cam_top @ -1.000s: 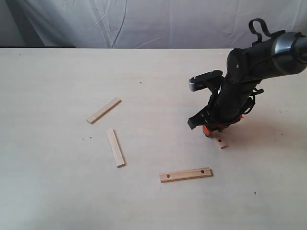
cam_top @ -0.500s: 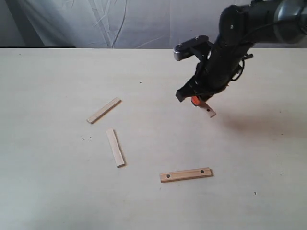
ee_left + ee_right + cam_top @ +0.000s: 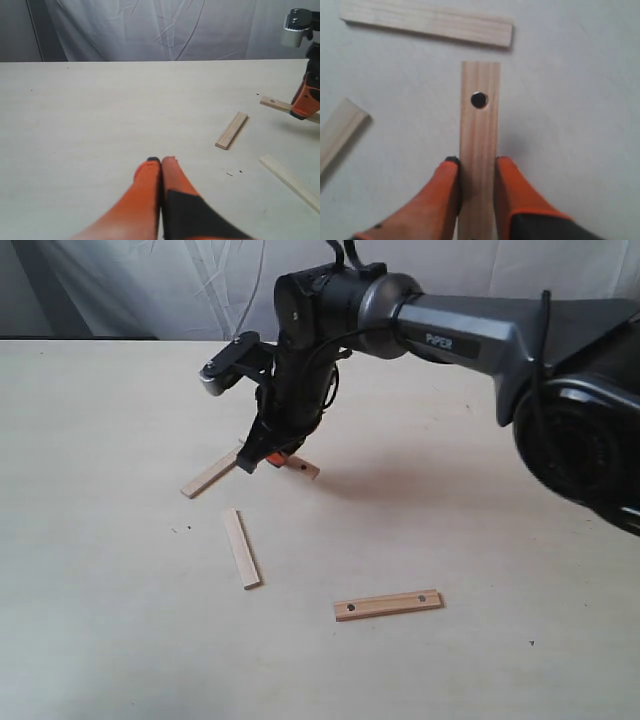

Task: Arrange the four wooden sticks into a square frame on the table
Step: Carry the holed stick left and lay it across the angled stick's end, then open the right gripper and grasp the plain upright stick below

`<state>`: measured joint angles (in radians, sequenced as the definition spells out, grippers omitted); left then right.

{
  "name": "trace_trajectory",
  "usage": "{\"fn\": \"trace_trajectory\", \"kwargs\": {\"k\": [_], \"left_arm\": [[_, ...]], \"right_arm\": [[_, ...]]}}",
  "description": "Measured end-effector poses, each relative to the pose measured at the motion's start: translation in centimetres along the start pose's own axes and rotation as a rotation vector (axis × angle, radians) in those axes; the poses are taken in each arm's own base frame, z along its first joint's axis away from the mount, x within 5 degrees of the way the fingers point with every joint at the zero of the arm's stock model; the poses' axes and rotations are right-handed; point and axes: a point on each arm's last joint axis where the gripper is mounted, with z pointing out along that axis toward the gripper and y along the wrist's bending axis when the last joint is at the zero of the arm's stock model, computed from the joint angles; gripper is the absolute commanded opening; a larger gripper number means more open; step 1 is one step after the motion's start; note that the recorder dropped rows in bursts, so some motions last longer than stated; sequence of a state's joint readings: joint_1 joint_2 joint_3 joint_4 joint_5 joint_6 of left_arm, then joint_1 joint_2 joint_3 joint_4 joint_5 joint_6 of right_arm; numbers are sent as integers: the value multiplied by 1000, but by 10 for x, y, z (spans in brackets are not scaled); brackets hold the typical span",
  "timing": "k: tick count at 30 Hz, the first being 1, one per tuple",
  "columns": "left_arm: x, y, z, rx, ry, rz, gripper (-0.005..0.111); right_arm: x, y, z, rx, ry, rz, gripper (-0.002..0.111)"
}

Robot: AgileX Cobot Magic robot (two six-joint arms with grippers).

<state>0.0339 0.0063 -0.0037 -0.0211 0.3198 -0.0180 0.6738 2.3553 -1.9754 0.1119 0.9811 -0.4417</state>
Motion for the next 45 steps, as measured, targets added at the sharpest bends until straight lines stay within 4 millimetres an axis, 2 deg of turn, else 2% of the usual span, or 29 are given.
{"fn": "trace_trajectory", "kwargs": {"k": [8, 14, 21, 26, 29, 40, 42, 45], "left_arm": [[0, 0, 0, 0, 0, 0, 0], [0, 0, 0, 0, 0, 0, 0], [0, 0, 0, 0, 0, 0, 0], [0, 0, 0, 0, 0, 0, 0], [0, 0, 0, 0, 0, 0, 0], [0, 0, 0, 0, 0, 0, 0], [0, 0, 0, 0, 0, 0, 0], [0, 0, 0, 0, 0, 0, 0]], "right_arm": [[-11, 2, 31, -11, 2, -42, -1], [-11, 1, 41, -7, -4, -28, -1], [-14, -1, 42, 11, -37, 49, 1], [-13, -4, 43, 42, -28, 82, 27], [-12, -4, 45, 45, -18, 95, 36], [-13, -4, 45, 48, -26, 194, 37], [-13, -4, 39, 46, -25, 215, 37], [-16, -3, 18, 43, -21, 245, 37]]}}
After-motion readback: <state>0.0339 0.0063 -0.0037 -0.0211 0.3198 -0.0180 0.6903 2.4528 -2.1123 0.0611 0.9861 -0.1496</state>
